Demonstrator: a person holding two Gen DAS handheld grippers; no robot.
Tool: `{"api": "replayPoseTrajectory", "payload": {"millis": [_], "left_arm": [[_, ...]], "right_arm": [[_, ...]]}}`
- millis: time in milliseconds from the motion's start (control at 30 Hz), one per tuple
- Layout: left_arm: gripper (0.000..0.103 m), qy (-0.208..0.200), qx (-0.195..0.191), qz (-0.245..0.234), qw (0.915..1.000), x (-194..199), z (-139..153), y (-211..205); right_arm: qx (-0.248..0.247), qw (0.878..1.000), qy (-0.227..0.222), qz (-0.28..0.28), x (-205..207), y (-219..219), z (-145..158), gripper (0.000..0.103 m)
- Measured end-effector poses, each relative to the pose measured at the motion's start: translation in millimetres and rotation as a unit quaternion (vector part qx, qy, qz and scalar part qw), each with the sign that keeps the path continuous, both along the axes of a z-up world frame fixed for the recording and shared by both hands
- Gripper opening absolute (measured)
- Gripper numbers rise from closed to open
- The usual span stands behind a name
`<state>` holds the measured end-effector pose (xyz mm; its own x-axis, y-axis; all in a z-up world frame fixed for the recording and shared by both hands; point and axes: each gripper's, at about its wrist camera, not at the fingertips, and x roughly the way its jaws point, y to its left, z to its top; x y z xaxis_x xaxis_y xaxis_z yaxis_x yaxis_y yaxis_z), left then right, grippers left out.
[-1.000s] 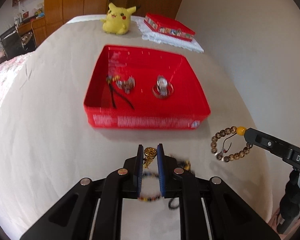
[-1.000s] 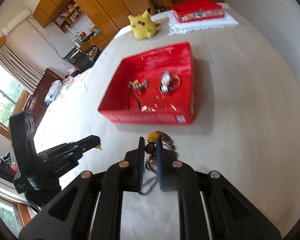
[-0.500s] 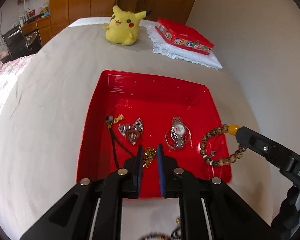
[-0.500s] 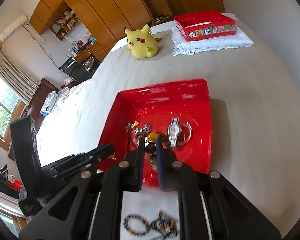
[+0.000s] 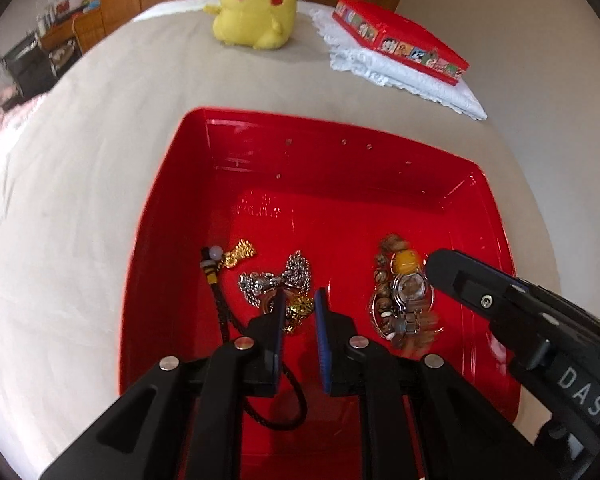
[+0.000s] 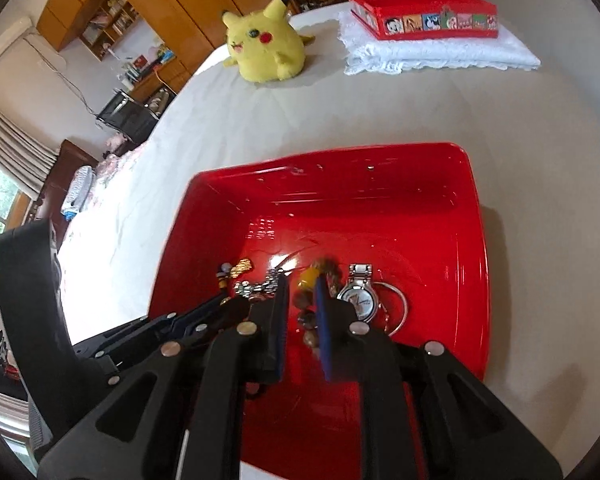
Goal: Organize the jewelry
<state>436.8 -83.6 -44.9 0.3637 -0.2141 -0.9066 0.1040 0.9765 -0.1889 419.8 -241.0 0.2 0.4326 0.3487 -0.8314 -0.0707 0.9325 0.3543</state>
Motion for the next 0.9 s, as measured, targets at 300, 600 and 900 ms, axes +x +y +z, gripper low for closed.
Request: {"api": "replayPoseTrajectory", "payload": {"millis": [300, 600, 900], "left_arm": [[0.034, -0.026, -0.017, -0.005, 0.9995, -22.8, 22.0, 12.8], [0.041, -0.075, 0.004, -0.008, 0.9971, -106.5, 50.1, 27.1], [0.053, -0.099, 0.032, -0.01, 0.9946, -206.2, 40.2, 42.2]], "right_arm": [[0.009, 1.0, -0.028, -0.008, -22.4, -22.8, 14.7, 0.013], [-0.018, 0.998, -0.063, 0.022, -100.7, -31.9, 39.8, 0.013], [-0.033, 0.997, -0.051, 0.045, -193.7, -38.3, 18.8, 0.013]]}}
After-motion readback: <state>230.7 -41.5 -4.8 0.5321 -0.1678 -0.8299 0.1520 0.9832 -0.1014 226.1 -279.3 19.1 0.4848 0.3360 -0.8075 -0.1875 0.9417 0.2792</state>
